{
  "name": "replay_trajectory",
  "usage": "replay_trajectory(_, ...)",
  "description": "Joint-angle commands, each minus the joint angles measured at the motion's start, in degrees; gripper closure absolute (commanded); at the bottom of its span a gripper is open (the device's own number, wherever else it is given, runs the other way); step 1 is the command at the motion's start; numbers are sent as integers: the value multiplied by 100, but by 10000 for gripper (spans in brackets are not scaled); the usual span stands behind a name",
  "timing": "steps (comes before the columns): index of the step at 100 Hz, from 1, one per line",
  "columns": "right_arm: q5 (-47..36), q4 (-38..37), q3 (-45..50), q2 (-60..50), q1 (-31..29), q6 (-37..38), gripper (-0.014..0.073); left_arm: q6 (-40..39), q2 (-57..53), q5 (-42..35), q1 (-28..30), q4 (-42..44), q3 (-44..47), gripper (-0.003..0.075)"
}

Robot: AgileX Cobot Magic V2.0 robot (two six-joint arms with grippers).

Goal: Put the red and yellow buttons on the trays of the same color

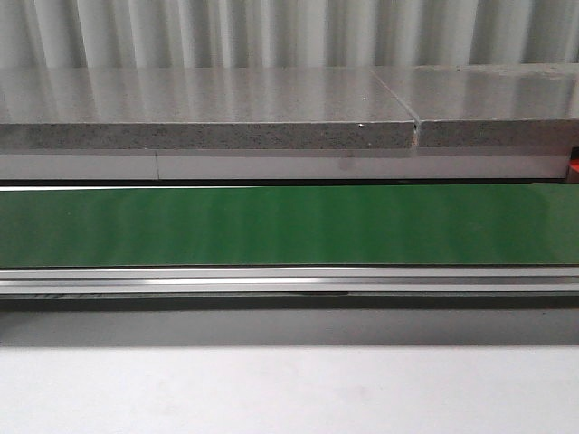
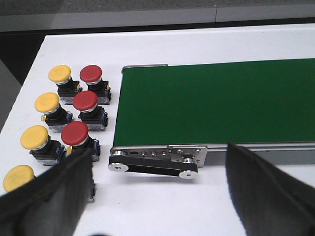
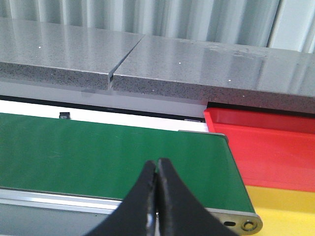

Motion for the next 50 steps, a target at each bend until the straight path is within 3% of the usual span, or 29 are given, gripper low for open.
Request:
replay_trajectory(1, -471, -70, -36, 9, -16, -25, 662, 2, 83, -353, -50, 44, -167, 99)
replay_trajectory(20, -471, -70, -36, 9, -16, -25, 662, -85, 83, -353, -50, -103, -167, 99)
replay_trajectory(39, -471, -70, -36, 9, -16, -25, 662, -1544, 288, -160, -50, 348, -167, 99)
replay_trajectory(50, -471, -70, -36, 9, -16, -25, 662, -1983, 641, 3, -50, 754, -167, 99)
